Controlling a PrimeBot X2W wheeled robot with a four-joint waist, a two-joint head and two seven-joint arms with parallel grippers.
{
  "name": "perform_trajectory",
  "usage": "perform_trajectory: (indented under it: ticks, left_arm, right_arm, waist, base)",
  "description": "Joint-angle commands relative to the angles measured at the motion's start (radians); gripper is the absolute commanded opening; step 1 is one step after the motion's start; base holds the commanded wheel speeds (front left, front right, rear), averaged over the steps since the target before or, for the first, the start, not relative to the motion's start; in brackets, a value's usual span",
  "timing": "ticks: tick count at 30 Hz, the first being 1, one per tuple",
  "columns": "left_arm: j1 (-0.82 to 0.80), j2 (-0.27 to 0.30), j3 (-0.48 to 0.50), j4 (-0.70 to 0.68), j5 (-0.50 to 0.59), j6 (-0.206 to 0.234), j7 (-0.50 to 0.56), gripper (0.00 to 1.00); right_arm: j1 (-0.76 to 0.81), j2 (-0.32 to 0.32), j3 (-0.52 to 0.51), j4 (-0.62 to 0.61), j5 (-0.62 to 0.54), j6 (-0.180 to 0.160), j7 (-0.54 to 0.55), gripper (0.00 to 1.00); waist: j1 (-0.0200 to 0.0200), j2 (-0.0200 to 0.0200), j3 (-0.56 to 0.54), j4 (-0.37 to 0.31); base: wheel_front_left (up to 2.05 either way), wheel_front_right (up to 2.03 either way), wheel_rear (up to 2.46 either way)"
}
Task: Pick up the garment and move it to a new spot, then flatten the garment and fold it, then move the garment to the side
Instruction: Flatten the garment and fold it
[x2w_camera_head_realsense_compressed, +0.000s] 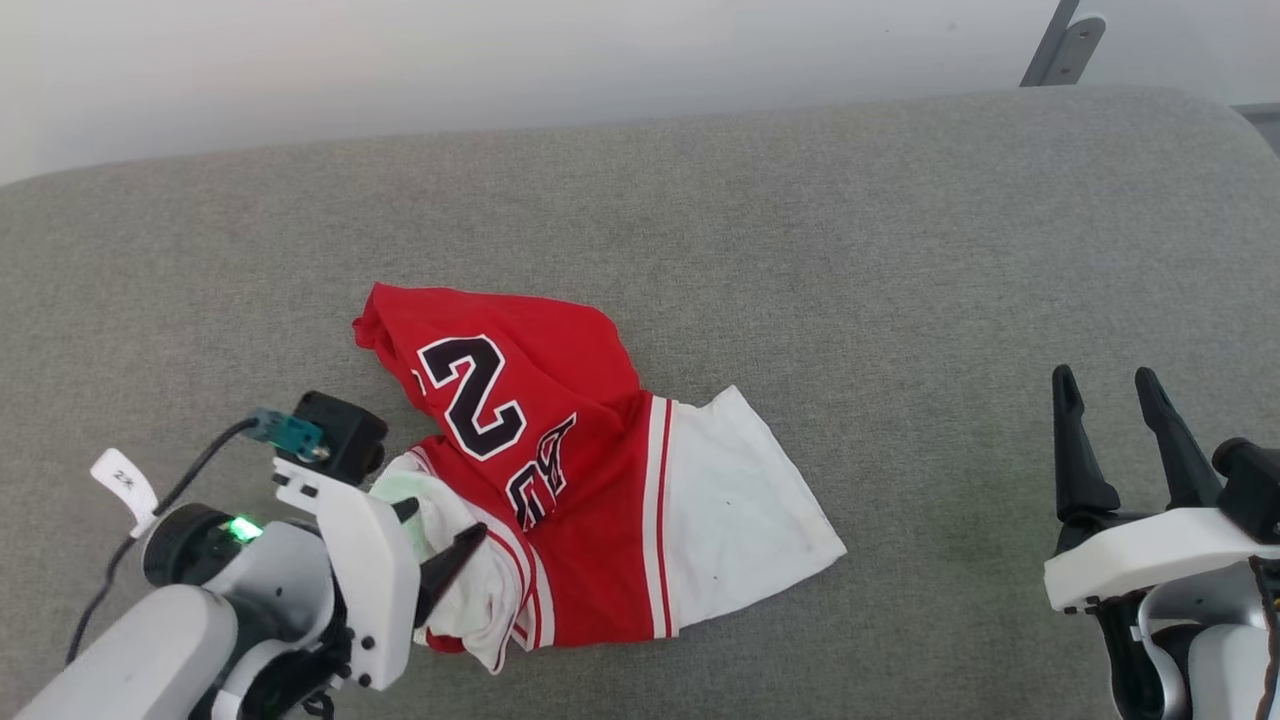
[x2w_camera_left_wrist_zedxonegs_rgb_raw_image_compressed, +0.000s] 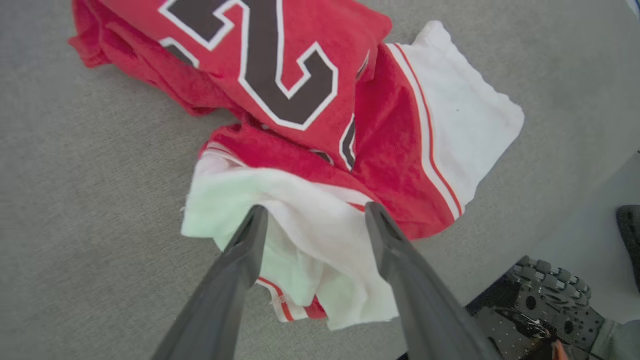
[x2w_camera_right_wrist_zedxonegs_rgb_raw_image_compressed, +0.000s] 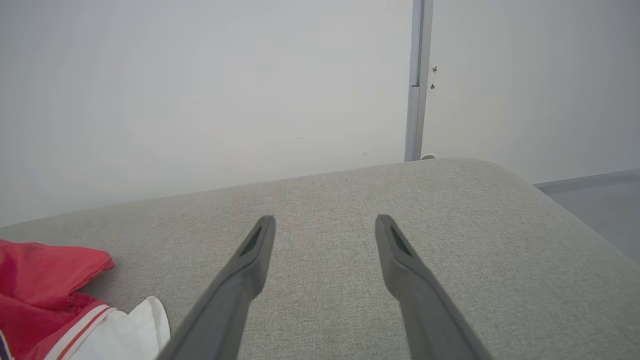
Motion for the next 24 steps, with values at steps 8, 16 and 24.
perform_trajectory:
  ticks: [8, 16, 24]
  left_arm:
    - [0.007, 0.018, 0.028, 0.034, -0.033, 0.014, 0.008, 0.00]
    - [0.018, 0.095, 0.091, 0.045, -0.038, 0.055, 0.009, 0.00]
    - [0.057, 0.193, 0.197, 0.131, -0.078, 0.087, -0.031, 0.00]
  right_arm:
    - [-0.001, 0.007, 0.009, -0.001, 0.008, 0.000, -0.011, 1.00]
    - [0.006, 0.008, -0.003, -0.008, 0.012, 0.000, -0.014, 1.00]
    - [-0.006, 0.009, -0.003, -0.010, 0.018, 0.000, -0.007, 1.00]
  waist:
    - [0.0000, -0.0001, 0.010, -0.011]
    - [0.0000, -0.0001, 0.017, -0.004]
    - [0.0000, -0.0001, 0.038, 0.008]
  base:
    - [0.00, 0.00, 0.00]
    - [0.00, 0.00, 0.00]
    - [0.00, 0.00, 0.00]
